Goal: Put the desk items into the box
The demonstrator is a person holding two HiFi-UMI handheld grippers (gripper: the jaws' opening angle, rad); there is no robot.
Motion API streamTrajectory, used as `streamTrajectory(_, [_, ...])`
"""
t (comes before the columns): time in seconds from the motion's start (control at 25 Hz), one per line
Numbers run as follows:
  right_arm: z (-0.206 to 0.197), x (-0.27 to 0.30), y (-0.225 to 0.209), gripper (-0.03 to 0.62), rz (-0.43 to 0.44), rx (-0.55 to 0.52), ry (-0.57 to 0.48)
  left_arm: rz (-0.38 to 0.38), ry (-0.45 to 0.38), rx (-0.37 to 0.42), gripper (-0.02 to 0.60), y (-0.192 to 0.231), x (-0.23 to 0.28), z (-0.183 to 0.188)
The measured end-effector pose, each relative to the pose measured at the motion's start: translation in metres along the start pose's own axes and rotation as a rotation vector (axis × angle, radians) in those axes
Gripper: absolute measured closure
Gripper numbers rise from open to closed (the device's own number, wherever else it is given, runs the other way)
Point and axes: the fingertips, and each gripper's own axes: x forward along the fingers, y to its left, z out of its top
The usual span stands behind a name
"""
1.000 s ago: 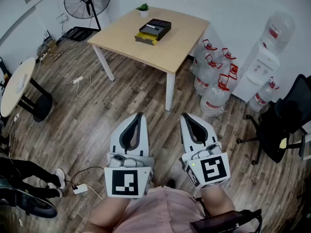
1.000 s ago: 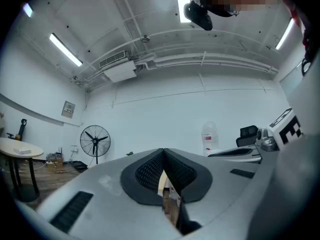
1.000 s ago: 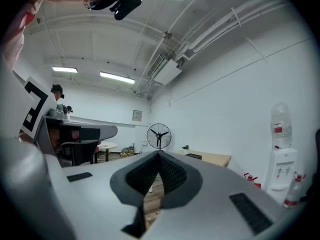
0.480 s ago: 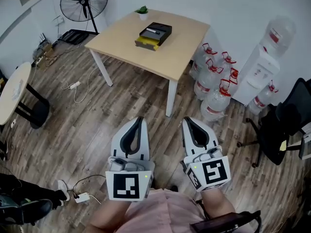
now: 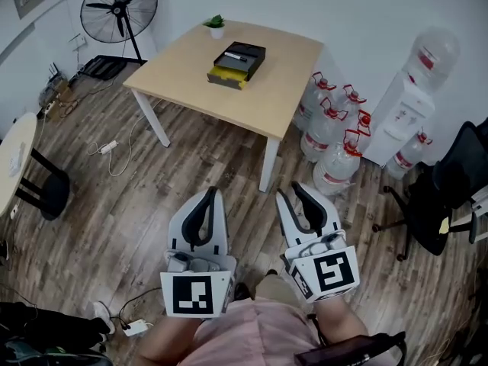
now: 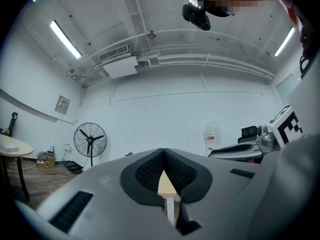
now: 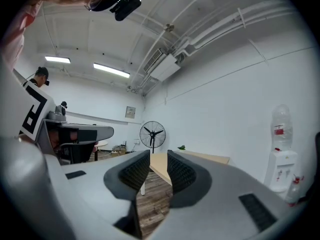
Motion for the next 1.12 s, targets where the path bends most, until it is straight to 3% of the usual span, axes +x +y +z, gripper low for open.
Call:
streamTrajectory(0.28, [-0.013, 0.056, -0.017, 0.49, -0.006, 0.001, 0.031, 0.005, 0.065, -0.018, 0.571, 0.03, 0.046, -0.026])
streamTrajectory(0.68, [-0.029, 0.18, -0.074, 0.502, 0.032, 0.003, 0.059, 0.055, 0.112, -0.003, 0.571, 0.079, 0.162, -0.053])
streamTrajectory(1.12, [-0.014, 0.293, -0.138, 0.519, 0.082, -0.007, 0.028, 0.091, 0.089, 0.034, 0.571, 0.108, 0.283, -0.044])
